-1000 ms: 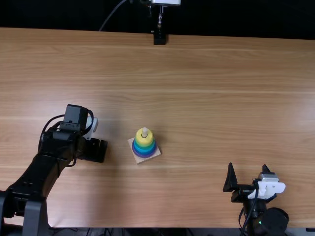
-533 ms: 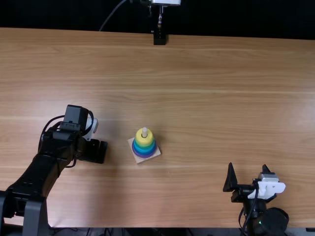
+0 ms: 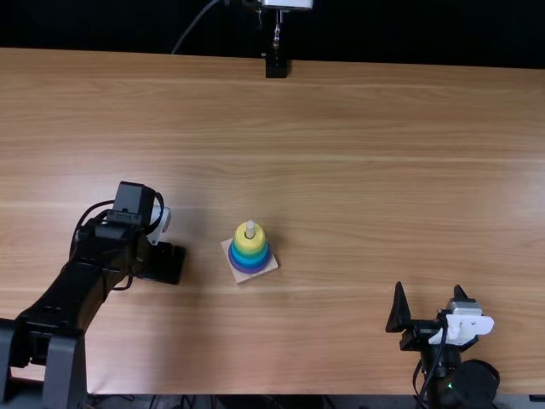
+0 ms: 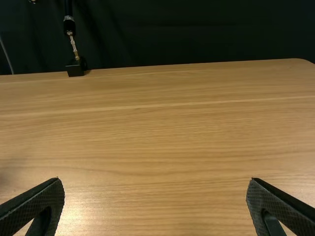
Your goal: Build the Hanoi tower: stack the rings onto the peg from bottom to top in this color order: purple, dark blue, light blue, dark green, light green, yellow, orange.
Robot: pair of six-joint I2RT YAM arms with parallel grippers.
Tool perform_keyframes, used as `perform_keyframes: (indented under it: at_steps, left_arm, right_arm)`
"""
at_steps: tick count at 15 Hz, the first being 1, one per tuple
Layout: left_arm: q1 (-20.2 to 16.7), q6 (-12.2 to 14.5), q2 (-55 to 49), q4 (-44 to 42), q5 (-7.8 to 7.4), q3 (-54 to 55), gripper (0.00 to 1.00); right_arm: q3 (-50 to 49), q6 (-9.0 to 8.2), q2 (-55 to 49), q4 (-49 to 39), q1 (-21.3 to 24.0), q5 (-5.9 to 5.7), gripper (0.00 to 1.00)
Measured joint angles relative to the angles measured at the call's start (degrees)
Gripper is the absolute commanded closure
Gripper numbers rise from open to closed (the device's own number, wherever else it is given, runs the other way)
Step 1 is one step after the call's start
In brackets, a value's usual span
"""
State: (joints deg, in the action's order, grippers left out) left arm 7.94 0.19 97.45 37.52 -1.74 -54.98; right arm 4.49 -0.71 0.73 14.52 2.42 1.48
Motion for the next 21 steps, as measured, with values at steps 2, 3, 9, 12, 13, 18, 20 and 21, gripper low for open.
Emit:
perform_keyframes:
  at_steps: [2,3,9,12,13,18,20,21]
  left_arm:
    - [0.0,0.02,0.0,0.0,0.02,0.0,0.3]
    - [-0.02,0.0,0.04,0.0,0.04,0.0,0.57]
    - [-0.07,0.0,0.11,0.17,-0.42,-0.07,1.0]
    - [-0.07,-0.07,0.83,5.97,-1.4,-3.91,1.0]
    - [-0.07,-0.07,0.81,9.11,-1.55,-6.4,1.0]
    - [-0.07,-0.13,-1.07,20.2,-1.7,-15.06,1.0]
    - [-0.04,-0.13,-1.51,25.62,-1.73,-20.96,1.0]
    - [-0.02,-0.15,-1.51,28.26,-1.73,-24.11,1.0]
  right_arm:
    - [0.0,0.02,0.0,-0.02,-0.02,0.0,0.0]
    - [0.0,0.0,0.0,0.04,0.0,0.0,0.0]
    - [0.0,0.0,0.0,-0.02,0.0,0.0,0.0]
    - [0.0,0.02,0.0,0.0,0.0,0.0,0.0]
    - [0.0,0.0,0.0,0.02,-0.02,0.0,0.0]
    - [0.0,0.0,0.0,0.0,0.0,0.02,0.0]
    - [0.0,0.0,0.0,-0.02,0.0,0.0,0.0]
    - [0.0,0.0,0.0,0.02,0.0,0.02,0.0]
